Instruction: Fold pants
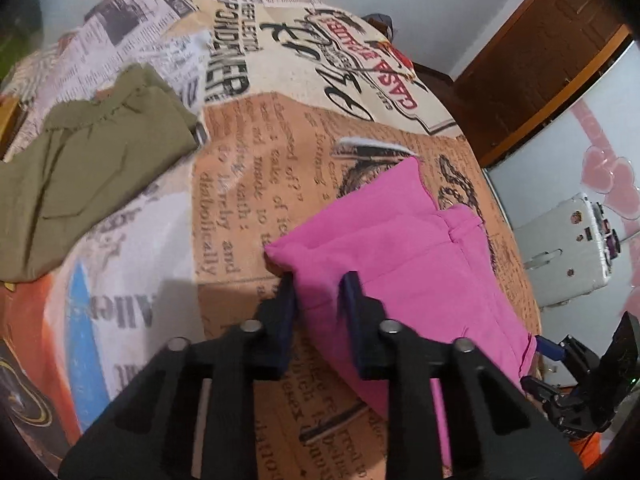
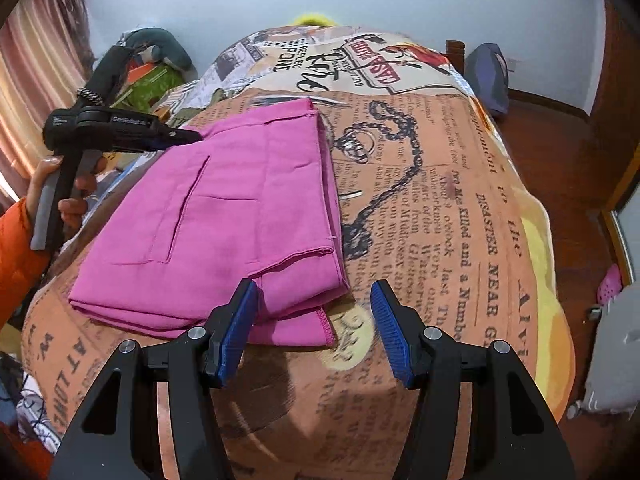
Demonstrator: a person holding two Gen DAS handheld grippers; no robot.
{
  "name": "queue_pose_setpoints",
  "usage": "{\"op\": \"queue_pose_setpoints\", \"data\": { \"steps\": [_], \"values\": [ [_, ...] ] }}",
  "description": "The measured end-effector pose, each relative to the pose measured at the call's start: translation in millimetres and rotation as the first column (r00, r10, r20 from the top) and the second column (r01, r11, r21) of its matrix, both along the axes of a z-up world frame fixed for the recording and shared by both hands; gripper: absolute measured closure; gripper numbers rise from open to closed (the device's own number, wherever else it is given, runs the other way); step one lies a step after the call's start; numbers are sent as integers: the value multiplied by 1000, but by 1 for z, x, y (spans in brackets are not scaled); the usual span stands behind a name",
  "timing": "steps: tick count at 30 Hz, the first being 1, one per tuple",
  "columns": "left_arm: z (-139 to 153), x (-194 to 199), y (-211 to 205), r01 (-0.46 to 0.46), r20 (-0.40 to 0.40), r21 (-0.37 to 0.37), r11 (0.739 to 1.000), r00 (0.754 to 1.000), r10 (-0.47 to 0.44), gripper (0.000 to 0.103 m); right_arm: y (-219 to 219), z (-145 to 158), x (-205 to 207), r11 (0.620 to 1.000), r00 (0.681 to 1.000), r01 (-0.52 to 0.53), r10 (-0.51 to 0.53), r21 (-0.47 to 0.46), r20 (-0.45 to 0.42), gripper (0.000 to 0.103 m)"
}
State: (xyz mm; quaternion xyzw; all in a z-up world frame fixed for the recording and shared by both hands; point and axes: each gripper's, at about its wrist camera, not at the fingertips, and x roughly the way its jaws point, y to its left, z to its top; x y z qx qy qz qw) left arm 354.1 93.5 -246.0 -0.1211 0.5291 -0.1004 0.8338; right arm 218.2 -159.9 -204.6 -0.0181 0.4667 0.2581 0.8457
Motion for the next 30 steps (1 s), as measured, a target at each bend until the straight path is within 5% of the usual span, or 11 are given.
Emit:
{"op": "queue_pose_setpoints", "data": {
  "steps": [9, 22, 27, 30],
  "values": [
    [16, -51, 16, -83, 57, 86, 993, 995, 79, 94, -5, -8, 10, 993, 1000, 18, -16, -113, 19, 48],
    [35, -161, 24, -222, 88, 54, 974, 972, 217, 94, 26, 43, 1, 998, 987, -62, 65, -30, 149, 48],
    [32, -177, 27, -233, 98, 186, 955, 971, 218, 94, 53, 36, 4, 992, 981, -126, 128, -28, 146, 48],
    [30, -179, 32, -218, 80, 182, 959, 975, 206, 94, 60, 18, 7, 990, 986, -133, 137, -43, 91, 48]
  ]
}}
